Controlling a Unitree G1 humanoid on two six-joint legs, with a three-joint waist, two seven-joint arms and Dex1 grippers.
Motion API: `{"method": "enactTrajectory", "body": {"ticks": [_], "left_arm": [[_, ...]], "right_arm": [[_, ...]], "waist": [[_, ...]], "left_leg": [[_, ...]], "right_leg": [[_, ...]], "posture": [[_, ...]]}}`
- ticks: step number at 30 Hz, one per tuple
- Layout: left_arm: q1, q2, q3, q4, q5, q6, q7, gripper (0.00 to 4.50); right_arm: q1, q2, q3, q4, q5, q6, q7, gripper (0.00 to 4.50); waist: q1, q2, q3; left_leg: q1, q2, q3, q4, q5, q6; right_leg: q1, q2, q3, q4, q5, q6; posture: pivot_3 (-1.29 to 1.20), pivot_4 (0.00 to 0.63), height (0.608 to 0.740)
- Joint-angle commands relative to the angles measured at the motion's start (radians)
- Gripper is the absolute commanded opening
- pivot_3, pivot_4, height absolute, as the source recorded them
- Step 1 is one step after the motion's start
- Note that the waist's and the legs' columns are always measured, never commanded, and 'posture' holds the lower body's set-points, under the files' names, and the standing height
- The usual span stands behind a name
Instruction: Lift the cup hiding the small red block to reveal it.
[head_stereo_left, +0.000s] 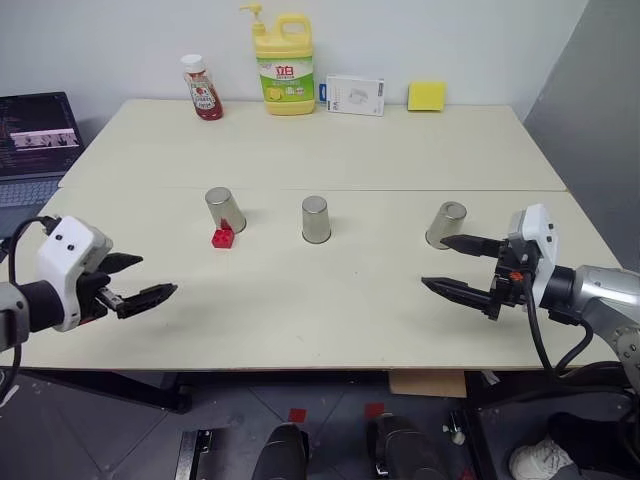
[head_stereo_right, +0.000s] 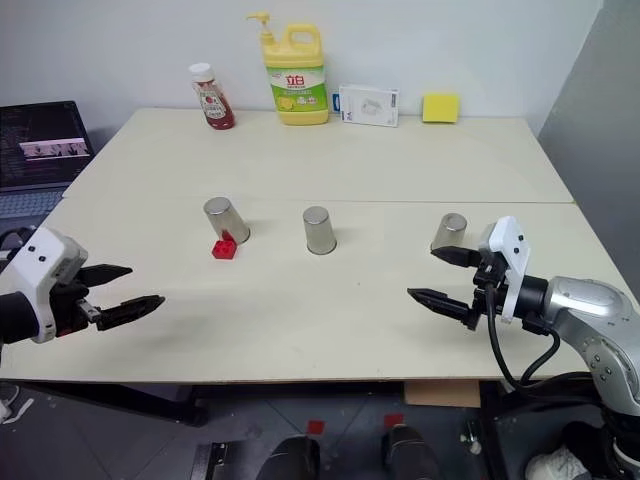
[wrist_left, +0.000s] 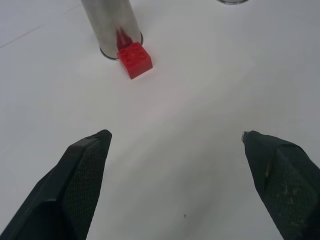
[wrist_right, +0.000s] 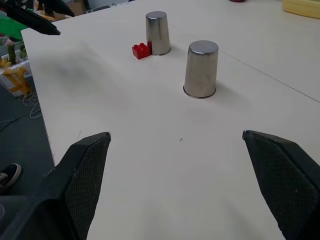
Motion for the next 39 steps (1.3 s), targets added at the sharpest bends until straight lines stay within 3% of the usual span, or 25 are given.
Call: {"method": "enactTrajectory", "body": {"ticks": [1, 21, 39], "left_arm": [[-0.022, -0.005, 0.052, -0.006, -0.021, 0.001, 0.012, 4.44], [0.001, -0.012, 0.061, -0.068, -0.031, 0.021, 0.058, 4.44], [-0.071, -0.017, -0.021, -0.02, -0.013, -0.018, 0.055, 4.44]], "right_arm": [[-0.032, -0.003, 0.001, -0.019, 0.005, -0.005, -0.001, 4.5], [-0.101, 0.014, 0.031, 0.001, 0.01, 0.021, -0.011, 4.5], [-0.037, 0.002, -0.015, -0.023, 0.011, 0.016, -0.021, 4.5]], "waist": [[0.0, 0.0, 0.0], [0.0, 0.0, 0.0], [0.0, 0.0, 0.0]], "left_leg": [[0.0, 0.0, 0.0, 0.0, 0.0, 0.0], [0.0, 0.0, 0.0, 0.0, 0.0, 0.0], [0.0, 0.0, 0.0, 0.0, 0.0, 0.0]], "right_leg": [[0.0, 0.0, 0.0, 0.0, 0.0, 0.0], [0.0, 0.0, 0.0, 0.0, 0.0, 0.0], [0.0, 0.0, 0.0, 0.0, 0.0, 0.0]], "posture": [[0.0, 0.15, 0.74], [0.0, 0.15, 0.74], [0.0, 0.15, 0.74]]}}
